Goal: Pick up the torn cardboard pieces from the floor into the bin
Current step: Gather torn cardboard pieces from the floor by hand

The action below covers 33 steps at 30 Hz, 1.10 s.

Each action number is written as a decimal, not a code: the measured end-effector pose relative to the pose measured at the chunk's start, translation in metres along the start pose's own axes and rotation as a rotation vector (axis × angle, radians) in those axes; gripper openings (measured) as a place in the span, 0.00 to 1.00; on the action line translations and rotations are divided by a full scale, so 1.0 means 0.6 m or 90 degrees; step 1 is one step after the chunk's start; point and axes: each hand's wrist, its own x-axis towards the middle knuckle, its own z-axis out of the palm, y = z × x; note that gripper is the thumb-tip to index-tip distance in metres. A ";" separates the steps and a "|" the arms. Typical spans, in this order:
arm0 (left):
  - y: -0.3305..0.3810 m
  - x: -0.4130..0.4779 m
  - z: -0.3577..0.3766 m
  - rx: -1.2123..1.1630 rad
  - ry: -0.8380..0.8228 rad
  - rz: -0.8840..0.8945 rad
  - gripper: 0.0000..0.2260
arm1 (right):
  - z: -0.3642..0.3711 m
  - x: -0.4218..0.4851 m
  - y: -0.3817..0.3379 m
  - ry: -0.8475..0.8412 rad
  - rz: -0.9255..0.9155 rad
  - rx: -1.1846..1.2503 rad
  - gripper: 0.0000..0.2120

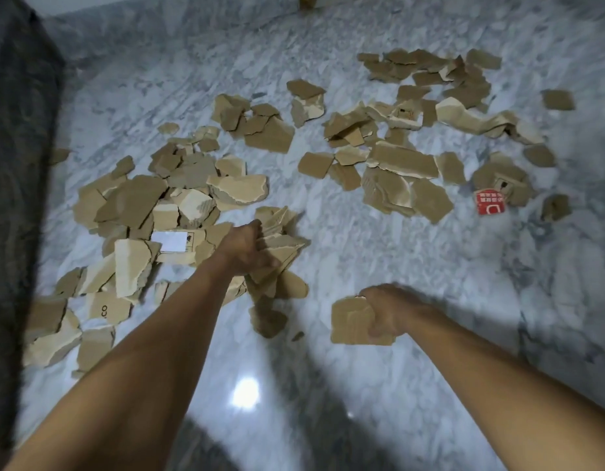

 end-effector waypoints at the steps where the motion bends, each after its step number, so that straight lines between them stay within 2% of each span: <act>1: 0.004 -0.008 -0.002 -0.037 0.013 0.000 0.29 | -0.001 0.002 -0.004 -0.011 0.009 -0.024 0.34; 6: -0.005 -0.049 -0.020 -0.134 0.086 0.014 0.27 | -0.021 -0.002 -0.018 -0.050 0.045 -0.057 0.31; 8: -0.015 -0.069 -0.028 -0.251 0.088 0.021 0.29 | -0.042 -0.003 -0.025 -0.043 0.044 0.000 0.31; 11: -0.038 -0.097 -0.043 -0.328 0.097 -0.012 0.32 | -0.073 -0.001 -0.056 -0.007 0.011 0.120 0.33; 13: -0.058 -0.114 -0.054 -0.366 0.098 -0.076 0.28 | -0.081 0.003 -0.094 0.013 -0.020 0.140 0.35; 17: -0.100 -0.156 -0.071 -0.468 0.117 -0.161 0.16 | -0.063 0.030 -0.187 0.029 -0.062 0.137 0.30; 20: -0.140 -0.187 -0.056 -0.516 0.129 -0.191 0.15 | -0.035 0.061 -0.248 0.083 -0.052 0.152 0.32; 22: -0.178 -0.204 -0.027 -0.535 0.131 -0.226 0.19 | -0.013 0.071 -0.279 0.159 -0.013 0.178 0.30; 25: -0.226 -0.227 0.021 -0.478 0.107 -0.260 0.29 | 0.016 0.070 -0.303 0.274 0.042 0.181 0.22; 28: -0.271 -0.220 0.057 -0.439 0.083 -0.255 0.40 | 0.024 0.073 -0.310 0.303 0.047 0.230 0.22; 33: -0.232 -0.211 0.011 -0.369 0.047 -0.246 0.35 | 0.016 0.073 -0.311 0.280 0.073 0.233 0.25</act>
